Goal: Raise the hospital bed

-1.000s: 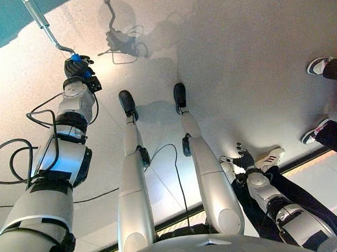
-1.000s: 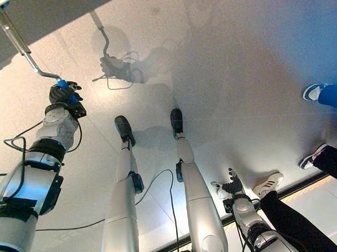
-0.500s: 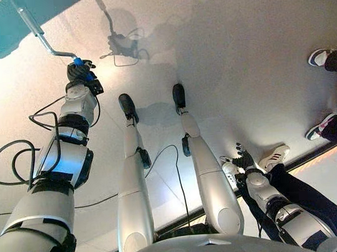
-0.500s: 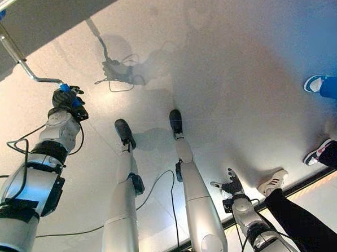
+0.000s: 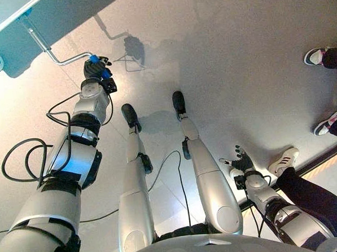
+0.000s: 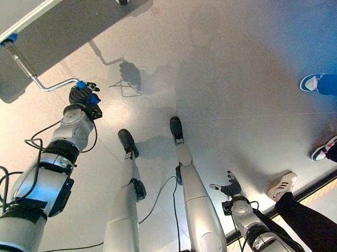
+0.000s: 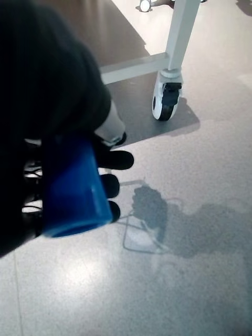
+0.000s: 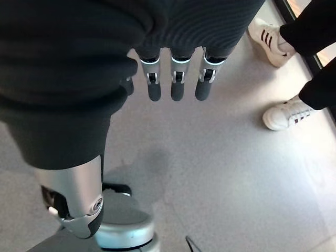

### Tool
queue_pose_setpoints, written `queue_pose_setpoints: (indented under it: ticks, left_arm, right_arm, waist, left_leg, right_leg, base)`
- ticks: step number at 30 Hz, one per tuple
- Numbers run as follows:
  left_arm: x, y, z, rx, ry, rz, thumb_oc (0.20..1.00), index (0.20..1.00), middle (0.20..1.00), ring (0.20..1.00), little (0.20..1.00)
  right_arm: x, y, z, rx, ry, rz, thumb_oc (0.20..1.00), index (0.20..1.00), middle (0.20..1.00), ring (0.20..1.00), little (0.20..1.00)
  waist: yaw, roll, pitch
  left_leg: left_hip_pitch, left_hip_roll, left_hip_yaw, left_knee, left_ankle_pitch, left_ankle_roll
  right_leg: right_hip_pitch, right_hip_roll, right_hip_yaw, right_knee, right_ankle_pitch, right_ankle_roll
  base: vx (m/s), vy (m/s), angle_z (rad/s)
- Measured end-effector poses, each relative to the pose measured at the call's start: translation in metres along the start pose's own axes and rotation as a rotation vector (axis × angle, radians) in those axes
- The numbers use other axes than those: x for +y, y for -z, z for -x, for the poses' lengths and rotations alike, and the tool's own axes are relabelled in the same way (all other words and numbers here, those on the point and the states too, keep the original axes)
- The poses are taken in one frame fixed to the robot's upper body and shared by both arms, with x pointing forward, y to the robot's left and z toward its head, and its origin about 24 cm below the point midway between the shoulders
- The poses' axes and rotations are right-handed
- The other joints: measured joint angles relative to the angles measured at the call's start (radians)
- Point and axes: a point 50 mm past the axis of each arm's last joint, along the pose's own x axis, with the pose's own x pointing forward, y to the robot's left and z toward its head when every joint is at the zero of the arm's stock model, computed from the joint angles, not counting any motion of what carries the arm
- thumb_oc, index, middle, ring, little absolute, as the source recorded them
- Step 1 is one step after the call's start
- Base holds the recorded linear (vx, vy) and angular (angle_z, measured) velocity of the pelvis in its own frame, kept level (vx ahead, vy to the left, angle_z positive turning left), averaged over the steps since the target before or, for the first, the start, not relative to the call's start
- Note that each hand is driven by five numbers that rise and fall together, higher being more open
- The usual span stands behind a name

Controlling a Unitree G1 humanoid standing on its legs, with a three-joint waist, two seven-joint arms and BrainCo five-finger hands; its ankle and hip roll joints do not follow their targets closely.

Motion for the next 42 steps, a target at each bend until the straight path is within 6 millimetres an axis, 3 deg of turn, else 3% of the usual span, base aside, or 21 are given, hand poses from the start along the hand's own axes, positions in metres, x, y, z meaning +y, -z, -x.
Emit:
queue_pose_setpoints:
  ticks: [14, 18, 30, 42]
  left_arm:
    - [-0.014, 0.014, 0.008, 0.012, 0.079, 0.041, 0.200, 0.200, 0.200, 0.200, 0.200]
    - [-0.017, 0.019, 0.013, 0.006, 0.125, 0.049, 0.200, 0.200, 0.200, 0.200, 0.200]
    - [-0.003, 0.034, 0.023, 0.005, 0.157, 0.060, 0.200, 0.200, 0.200, 0.200, 0.200]
    - [0.034, 0.038, 0.021, 0.017, 0.072, 0.021, 0.200, 0.200, 0.200, 0.200, 0.200]
  right_arm:
    - [0.001, 0.010, 0.002, 0.040, -0.013, 0.006, 1.000, 1.000, 1.000, 1.000, 1.000]
    - [-0.001, 0.013, 0.003, 0.050, -0.007, 0.002, 1.000, 1.000, 1.000, 1.000, 1.000]
    - [-0.015, 0.027, 0.006, 0.108, 0.027, 0.000, 1.000, 1.000, 1.000, 1.000, 1.000]
    - [-0.023, 0.031, 0.006, 0.130, 0.045, -0.003, 1.000, 1.000, 1.000, 1.000, 1.000]
  waist:
    - [0.029, 0.010, 0.002]
    - [0.055, 0.023, 0.006]
    - [0.084, 0.044, 0.006]
    - [0.107, 0.046, 0.007]
  left_leg:
    - [0.082, 0.004, -0.029, 0.000, -0.002, -0.002]
    - [0.106, 0.004, -0.040, 0.000, -0.001, -0.002]
    - [0.162, 0.006, -0.089, 0.000, -0.007, -0.010]
    - [0.174, 0.006, -0.164, 0.000, -0.007, -0.019]
  right_leg:
    - [0.099, -0.001, -0.026, -0.006, -0.003, 0.002]
    - [0.129, -0.003, -0.036, -0.008, -0.004, 0.000]
    - [0.220, -0.003, -0.089, -0.024, -0.017, -0.007]
    - [0.276, -0.004, -0.162, -0.037, -0.038, -0.011]
  base:
    - [0.00, -0.007, 0.04]
    - [-0.01, -0.006, 0.06]
    - [-0.01, 0.012, 0.11]
    - [0.00, 0.011, 0.15]
